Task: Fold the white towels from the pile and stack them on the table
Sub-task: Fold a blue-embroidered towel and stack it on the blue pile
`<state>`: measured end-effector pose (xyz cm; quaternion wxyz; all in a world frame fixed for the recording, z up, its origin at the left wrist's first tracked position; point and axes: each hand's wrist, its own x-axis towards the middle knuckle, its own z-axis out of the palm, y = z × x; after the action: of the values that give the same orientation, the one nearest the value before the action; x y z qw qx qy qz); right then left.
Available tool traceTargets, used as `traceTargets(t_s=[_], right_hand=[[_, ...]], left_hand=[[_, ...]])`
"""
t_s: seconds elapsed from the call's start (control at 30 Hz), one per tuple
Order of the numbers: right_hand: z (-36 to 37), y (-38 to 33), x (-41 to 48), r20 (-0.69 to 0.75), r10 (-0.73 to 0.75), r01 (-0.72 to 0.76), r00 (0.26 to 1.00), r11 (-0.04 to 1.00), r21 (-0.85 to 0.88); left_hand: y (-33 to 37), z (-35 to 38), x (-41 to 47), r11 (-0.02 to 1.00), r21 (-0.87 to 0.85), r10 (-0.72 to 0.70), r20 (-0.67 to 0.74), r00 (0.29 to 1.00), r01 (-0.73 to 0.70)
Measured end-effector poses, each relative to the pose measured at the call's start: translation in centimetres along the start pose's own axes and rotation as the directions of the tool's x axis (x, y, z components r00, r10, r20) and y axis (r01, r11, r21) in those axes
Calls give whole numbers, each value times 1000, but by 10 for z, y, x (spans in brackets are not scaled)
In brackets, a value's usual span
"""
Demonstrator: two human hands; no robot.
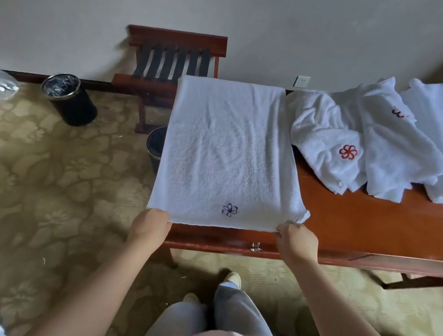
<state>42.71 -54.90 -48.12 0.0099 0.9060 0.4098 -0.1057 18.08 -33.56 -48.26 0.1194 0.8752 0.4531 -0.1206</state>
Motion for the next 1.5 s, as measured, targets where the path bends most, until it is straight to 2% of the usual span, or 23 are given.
traceTargets(t_s=[0.33,0.5,0.67,0.77,1.0,1.23,1.37,1.5], right_hand=[[30,12,-56,161,-9,6,987,1000,20],[54,17,-83,282,-31,36,959,999,-13],[65,18,-100,297,-13,14,955,1000,0],[56,17,-97,223,-14,-3,975,997,77],[10,5,-67,-95,29,-4,995,967,256],[-55,-8,0,-357,73,25,931,965,261],[-96,-16,49,-463,95,52,881,954,295],[-124,-16,102,-508,113,77,854,938,339]], left_hand=[[0,44,-60,999,53,-16,96,995,11],[-2,66,-85,996,92,-13,210,978,-7],[-5,77,-99,996,86,11,239,971,-32],[-5,66,-91,998,49,21,193,981,-31],[-5,21,-49,1000,-23,-19,21,1000,19],[2,-60,15,986,-166,-5,-209,978,-31],[15,-113,58,988,-142,12,-310,951,-58],[24,-150,104,992,-112,9,-343,939,-50]])
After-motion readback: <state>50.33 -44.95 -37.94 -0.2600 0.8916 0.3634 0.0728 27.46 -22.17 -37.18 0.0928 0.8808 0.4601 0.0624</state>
